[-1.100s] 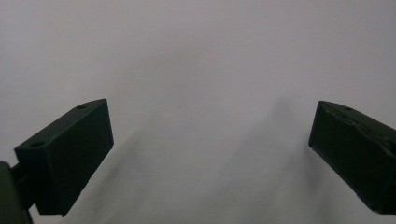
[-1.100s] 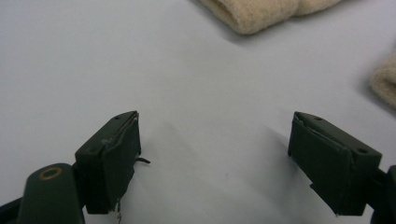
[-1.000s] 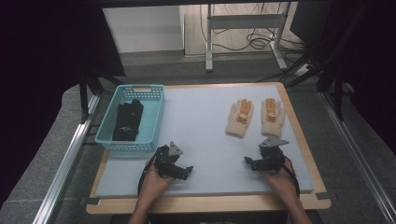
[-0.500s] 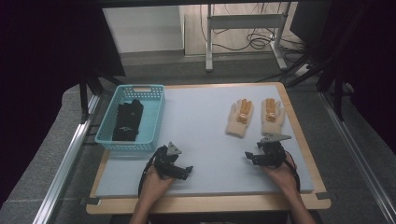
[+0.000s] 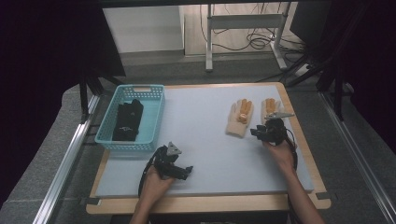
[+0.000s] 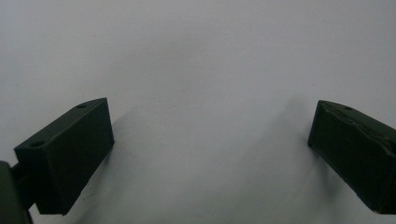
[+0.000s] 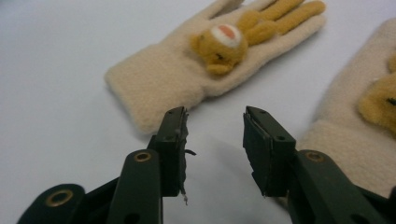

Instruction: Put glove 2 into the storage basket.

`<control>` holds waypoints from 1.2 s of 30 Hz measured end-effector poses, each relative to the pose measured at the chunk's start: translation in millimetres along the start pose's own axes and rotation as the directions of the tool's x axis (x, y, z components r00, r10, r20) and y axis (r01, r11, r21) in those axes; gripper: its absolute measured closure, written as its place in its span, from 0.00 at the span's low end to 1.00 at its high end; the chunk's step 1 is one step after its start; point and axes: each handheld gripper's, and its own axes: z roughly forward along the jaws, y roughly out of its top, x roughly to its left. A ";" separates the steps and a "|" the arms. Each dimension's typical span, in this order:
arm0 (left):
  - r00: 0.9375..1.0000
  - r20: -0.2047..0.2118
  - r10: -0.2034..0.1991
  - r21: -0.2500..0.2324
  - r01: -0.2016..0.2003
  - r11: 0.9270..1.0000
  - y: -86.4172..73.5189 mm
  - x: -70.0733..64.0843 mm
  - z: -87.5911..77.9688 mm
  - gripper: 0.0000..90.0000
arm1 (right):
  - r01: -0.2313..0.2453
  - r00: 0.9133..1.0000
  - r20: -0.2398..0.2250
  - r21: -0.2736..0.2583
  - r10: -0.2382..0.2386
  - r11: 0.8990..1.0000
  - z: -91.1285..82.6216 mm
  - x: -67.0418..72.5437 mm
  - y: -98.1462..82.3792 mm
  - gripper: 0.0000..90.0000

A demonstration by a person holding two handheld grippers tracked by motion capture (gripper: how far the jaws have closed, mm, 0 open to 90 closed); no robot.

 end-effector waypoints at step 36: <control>1.000 0.000 0.003 0.000 -0.003 1.000 -0.1 0.2 -0.1 0.01 | -0.047 0.992 0.123 0.060 0.039 0.997 56.7 -8.1 39.0 0.70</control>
